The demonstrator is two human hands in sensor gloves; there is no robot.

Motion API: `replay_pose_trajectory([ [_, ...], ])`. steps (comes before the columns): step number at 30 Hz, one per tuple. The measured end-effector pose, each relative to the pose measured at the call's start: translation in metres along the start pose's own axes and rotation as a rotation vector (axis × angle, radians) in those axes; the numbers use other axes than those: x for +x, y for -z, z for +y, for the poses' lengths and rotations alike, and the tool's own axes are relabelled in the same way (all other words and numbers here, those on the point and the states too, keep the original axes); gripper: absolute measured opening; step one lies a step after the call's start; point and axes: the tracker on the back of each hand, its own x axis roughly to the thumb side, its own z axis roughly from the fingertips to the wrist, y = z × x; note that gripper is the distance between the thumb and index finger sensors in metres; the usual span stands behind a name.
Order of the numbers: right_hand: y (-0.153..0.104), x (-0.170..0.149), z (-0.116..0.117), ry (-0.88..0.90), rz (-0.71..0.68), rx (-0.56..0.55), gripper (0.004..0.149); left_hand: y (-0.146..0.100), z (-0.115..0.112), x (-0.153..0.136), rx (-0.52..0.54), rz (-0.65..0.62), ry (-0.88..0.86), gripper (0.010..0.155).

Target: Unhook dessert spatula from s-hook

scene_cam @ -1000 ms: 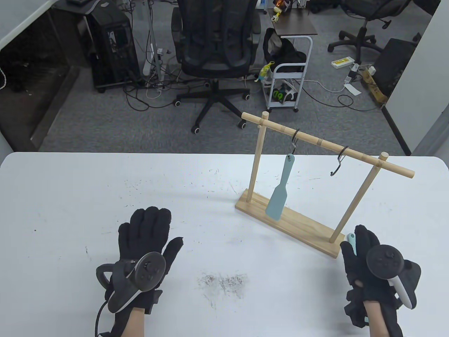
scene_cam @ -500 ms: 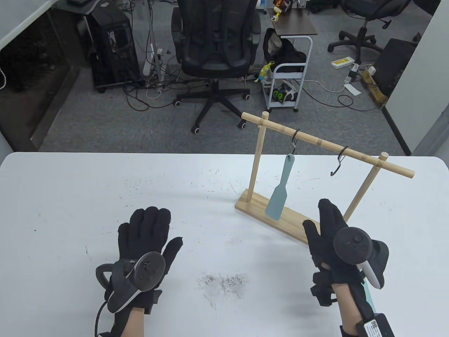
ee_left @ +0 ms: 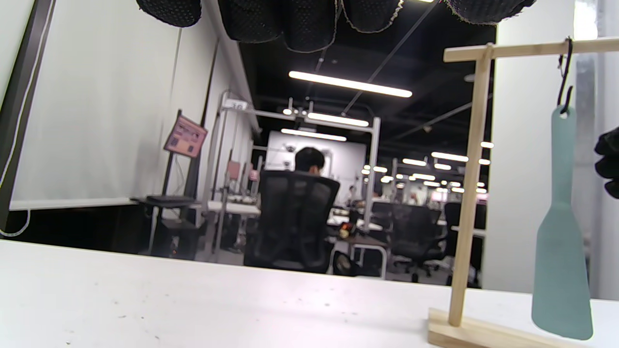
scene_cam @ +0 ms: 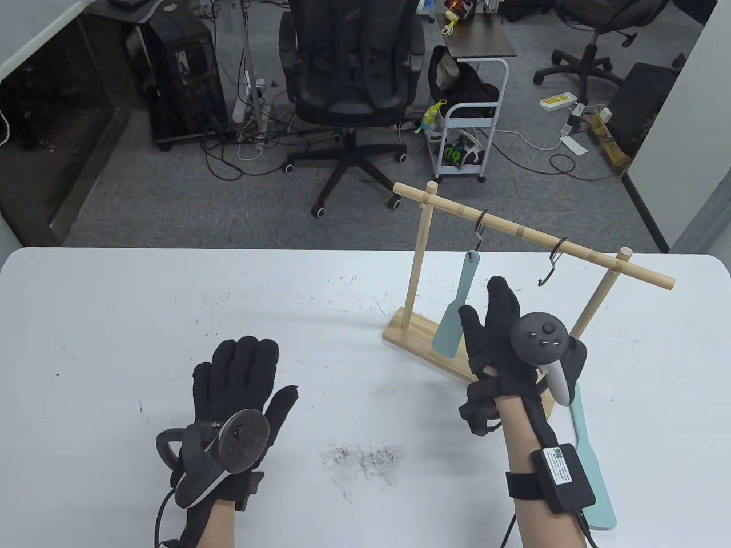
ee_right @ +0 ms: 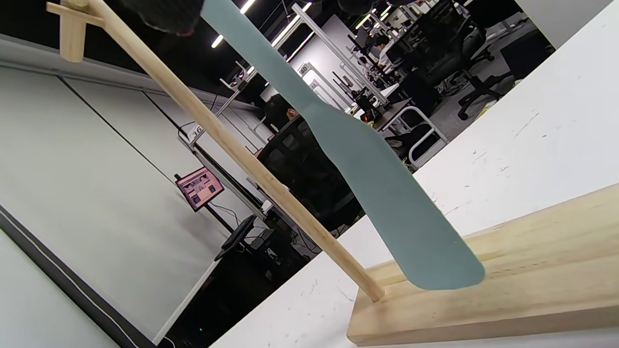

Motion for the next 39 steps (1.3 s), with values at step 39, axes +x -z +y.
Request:
replay_pose_trajectory([
  [39, 0.048, -0.032, 0.036, 0.418, 0.020, 0.131, 0.056, 0.003, -0.005, 0.005, -0.036, -0.003, 0.029, 0.076],
])
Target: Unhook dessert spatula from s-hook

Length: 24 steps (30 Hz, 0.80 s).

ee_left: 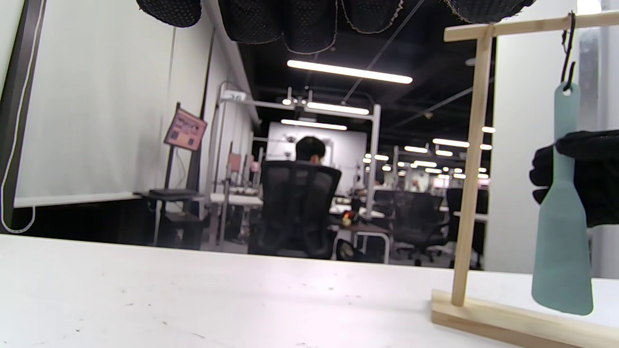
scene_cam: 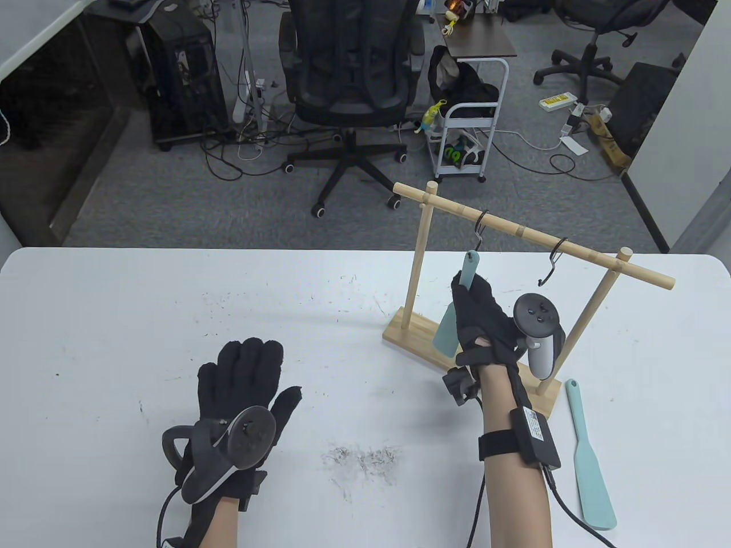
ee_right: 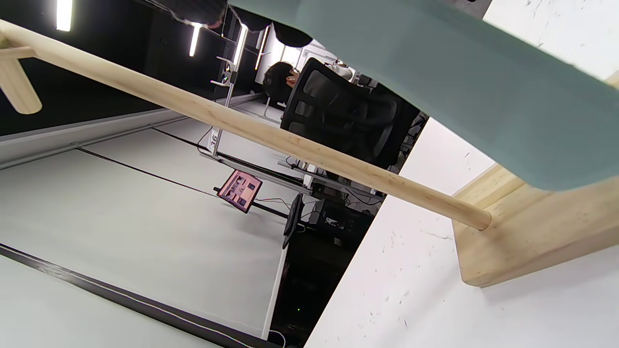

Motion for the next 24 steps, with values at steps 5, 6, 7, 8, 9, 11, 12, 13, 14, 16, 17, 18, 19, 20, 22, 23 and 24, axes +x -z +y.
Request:
replay_pose_trajectory([
  [5, -0.002, 0.001, 0.001, 0.000, -0.006, 0.028, 0.056, 0.000, 0.000, 0.000, -0.001, 0.000, 0.005, 0.076],
  [6, -0.003, 0.002, 0.001, -0.004, -0.007, 0.033, 0.055, 0.000, 0.000, 0.000, -0.001, 0.000, 0.006, 0.076],
  [7, -0.003, 0.003, 0.002, -0.004, -0.008, 0.039, 0.055, 0.000, 0.000, 0.000, -0.001, 0.000, 0.007, 0.076],
  [8, -0.004, 0.004, 0.002, -0.005, -0.009, 0.044, 0.055, 0.000, 0.000, 0.000, -0.002, 0.000, 0.007, 0.076],
  [9, -0.005, 0.005, 0.003, -0.003, -0.009, 0.051, 0.055, 0.001, 0.000, 0.000, -0.002, 0.001, 0.007, 0.076],
  [11, -0.007, 0.006, 0.004, 0.000, -0.014, 0.055, 0.055, 0.001, 0.000, 0.000, -0.001, 0.002, 0.007, 0.076],
  [12, -0.008, 0.007, 0.005, 0.002, -0.015, 0.057, 0.055, 0.001, 0.000, 0.000, -0.001, 0.002, 0.007, 0.076],
  [13, -0.009, 0.009, 0.005, 0.010, -0.016, 0.062, 0.055, 0.001, 0.000, 0.000, -0.001, 0.002, 0.006, 0.076],
  [14, -0.011, 0.010, 0.006, 0.018, -0.012, 0.065, 0.054, 0.001, 0.000, 0.000, 0.000, 0.003, 0.006, 0.076],
  [16, -0.013, 0.013, 0.006, 0.029, -0.010, 0.067, 0.054, 0.001, -0.001, 0.000, 0.001, 0.003, 0.004, 0.076],
  [17, -0.015, 0.014, 0.007, 0.035, -0.009, 0.070, 0.054, 0.001, 0.000, 0.000, 0.001, 0.003, 0.004, 0.076],
  [18, -0.016, 0.015, 0.007, 0.045, -0.005, 0.077, 0.054, 0.001, -0.001, -0.001, 0.002, 0.002, 0.003, 0.076],
  [19, -0.017, 0.017, 0.007, 0.058, -0.003, 0.085, 0.055, 0.001, -0.001, 0.000, 0.003, 0.002, 0.005, 0.076],
  [20, -0.018, 0.018, 0.007, 0.066, -0.001, 0.089, 0.055, 0.001, -0.001, 0.000, 0.003, 0.002, 0.008, 0.076],
  [22, -0.020, 0.021, 0.008, 0.078, 0.003, 0.093, 0.055, 0.001, -0.001, 0.000, 0.001, 0.000, 0.010, 0.076],
  [23, -0.021, 0.023, 0.008, 0.081, 0.004, 0.095, 0.056, 0.001, -0.001, 0.000, 0.001, -0.001, 0.011, 0.076],
  [24, -0.023, 0.025, 0.008, 0.079, 0.005, 0.096, 0.056, 0.000, -0.001, 0.000, 0.000, -0.001, 0.011, 0.076],
])
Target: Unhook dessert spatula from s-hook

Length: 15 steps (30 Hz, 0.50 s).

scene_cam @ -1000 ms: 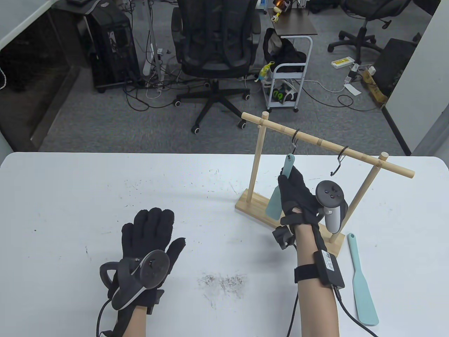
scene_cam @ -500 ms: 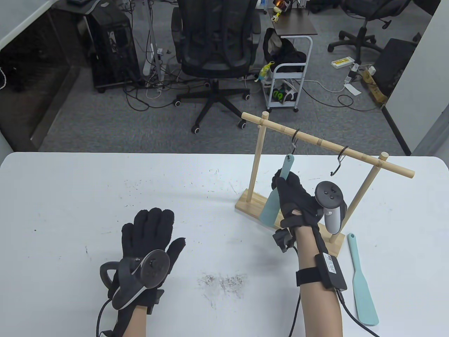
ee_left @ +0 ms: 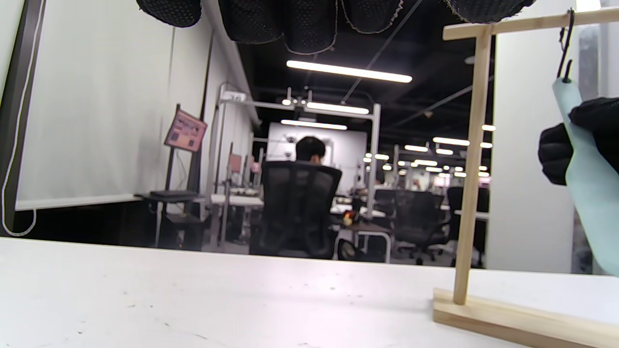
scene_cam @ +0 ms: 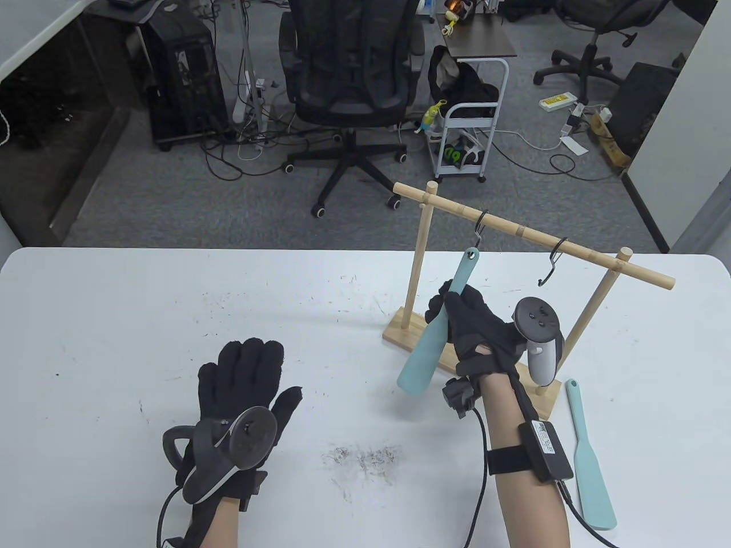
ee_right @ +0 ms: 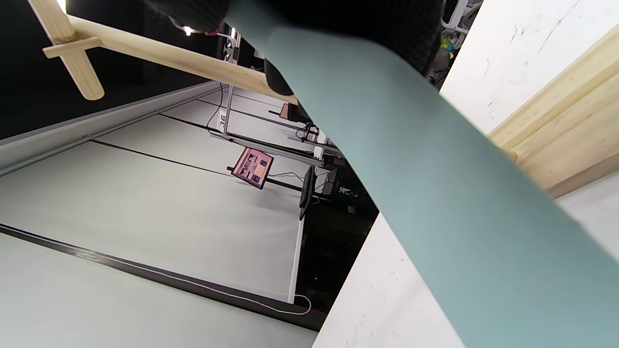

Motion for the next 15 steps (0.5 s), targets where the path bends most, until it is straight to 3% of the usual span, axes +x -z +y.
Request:
replay_pose_trajectory([
  [15, -0.0103, 0.0111, -0.0010, 0.012, -0.025, -0.006, 0.056, -0.0004, -0.0010, -0.0006, -0.002, 0.000, -0.006, 0.076],
])
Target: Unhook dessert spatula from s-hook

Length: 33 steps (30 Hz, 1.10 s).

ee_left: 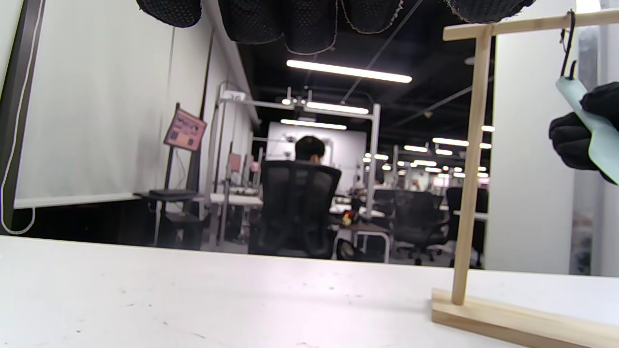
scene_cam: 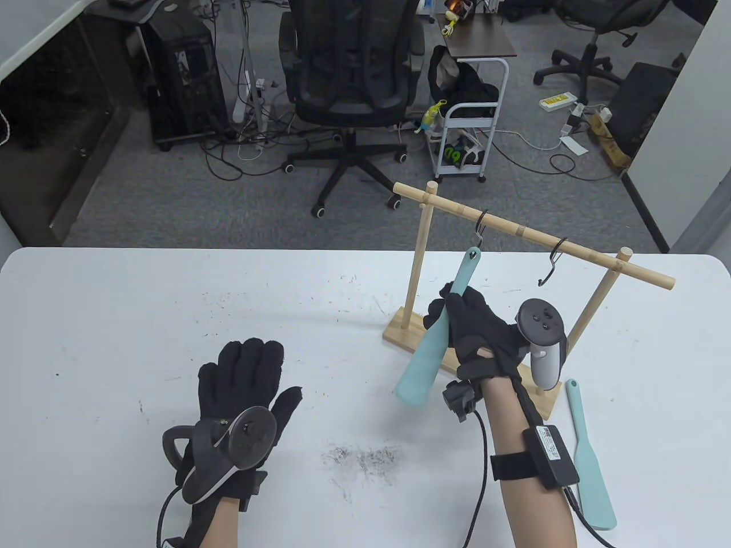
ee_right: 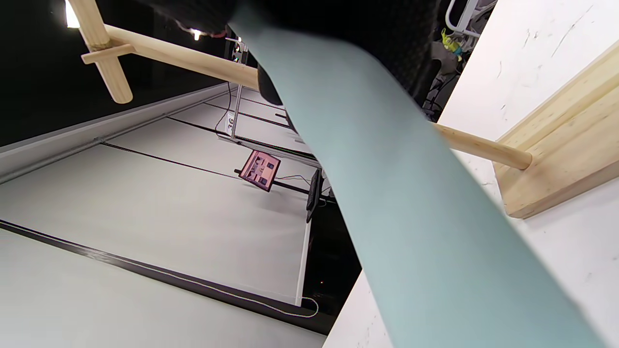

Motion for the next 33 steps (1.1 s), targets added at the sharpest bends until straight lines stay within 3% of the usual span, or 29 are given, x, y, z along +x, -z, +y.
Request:
replay_pose_trajectory([
  [21, -0.015, 0.022, 0.000, -0.036, -0.076, 0.034, 0.056, 0.000, 0.000, 0.000, -0.005, 0.001, 0.003, 0.076],
  [33, -0.040, 0.018, 0.014, -0.142, -0.107, 0.175, 0.058, 0.001, -0.001, 0.001, -0.007, -0.001, 0.001, 0.076],
])
